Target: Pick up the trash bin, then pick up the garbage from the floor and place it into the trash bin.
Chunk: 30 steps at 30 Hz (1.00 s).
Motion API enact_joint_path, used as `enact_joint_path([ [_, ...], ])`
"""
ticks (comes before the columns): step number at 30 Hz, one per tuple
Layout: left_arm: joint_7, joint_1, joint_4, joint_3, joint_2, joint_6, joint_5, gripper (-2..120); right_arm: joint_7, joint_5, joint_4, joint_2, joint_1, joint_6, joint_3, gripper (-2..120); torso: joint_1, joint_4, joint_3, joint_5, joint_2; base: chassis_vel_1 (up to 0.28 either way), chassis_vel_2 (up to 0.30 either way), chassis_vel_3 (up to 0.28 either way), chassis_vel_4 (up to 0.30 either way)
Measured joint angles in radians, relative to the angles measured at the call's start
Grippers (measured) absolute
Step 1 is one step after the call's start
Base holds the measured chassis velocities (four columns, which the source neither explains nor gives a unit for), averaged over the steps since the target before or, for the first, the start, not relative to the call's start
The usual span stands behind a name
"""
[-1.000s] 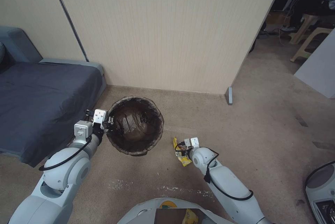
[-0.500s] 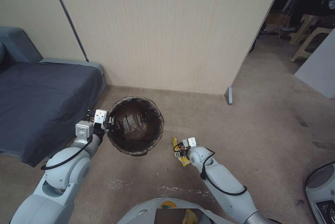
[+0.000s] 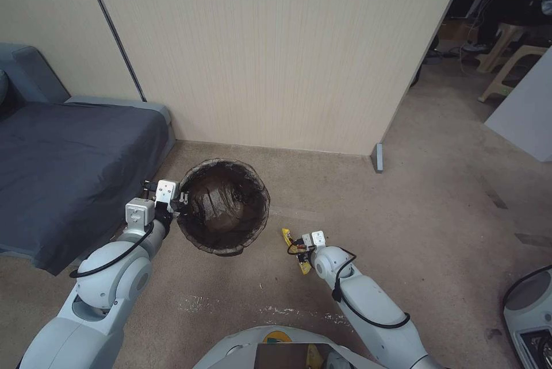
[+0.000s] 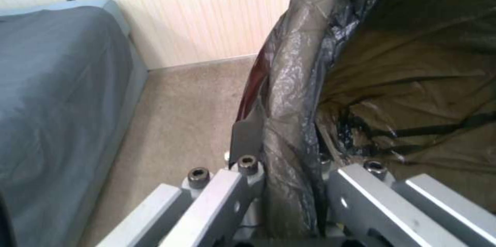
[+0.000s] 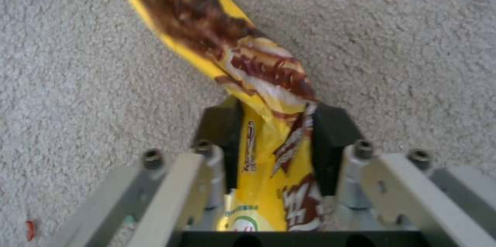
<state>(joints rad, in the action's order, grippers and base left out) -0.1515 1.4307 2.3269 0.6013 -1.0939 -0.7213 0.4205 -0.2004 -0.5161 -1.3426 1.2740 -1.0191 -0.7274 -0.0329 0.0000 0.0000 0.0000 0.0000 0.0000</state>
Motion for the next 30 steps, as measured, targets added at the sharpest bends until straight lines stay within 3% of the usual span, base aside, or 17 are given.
enact_joint_path([
  [5,0.000,0.000,-0.002,0.004,0.002,0.000,0.000,0,0.001,0.000,0.000,-0.003,0.001,0.002,-0.002,11,0.000,0.0000,0.000,0.0000,0.000,0.000,0.000,0.000,0.000],
  [7,0.000,0.000,-0.003,0.004,0.002,0.000,0.000,0,0.000,0.000,-0.013,-0.009,-0.002,0.003,-0.009,0,0.000,0.0000,0.000,0.0000,0.000,0.000,0.000,0.000,0.000],
  [20,-0.003,-0.001,-0.003,0.004,0.005,0.000,-0.001,0,-0.015,-0.051,-0.169,-0.062,-0.069,-0.002,-0.111,0,0.000,0.0000,0.000,0.0003,0.000,0.000,0.000,0.000,0.000],
  [30,-0.015,0.002,-0.002,0.006,0.007,-0.012,0.000,0,-0.061,-0.230,-0.538,-0.183,-0.223,-0.002,-0.308,0,0.000,-0.0003,0.000,0.0004,0.000,0.000,0.000,0.000,0.000],
])
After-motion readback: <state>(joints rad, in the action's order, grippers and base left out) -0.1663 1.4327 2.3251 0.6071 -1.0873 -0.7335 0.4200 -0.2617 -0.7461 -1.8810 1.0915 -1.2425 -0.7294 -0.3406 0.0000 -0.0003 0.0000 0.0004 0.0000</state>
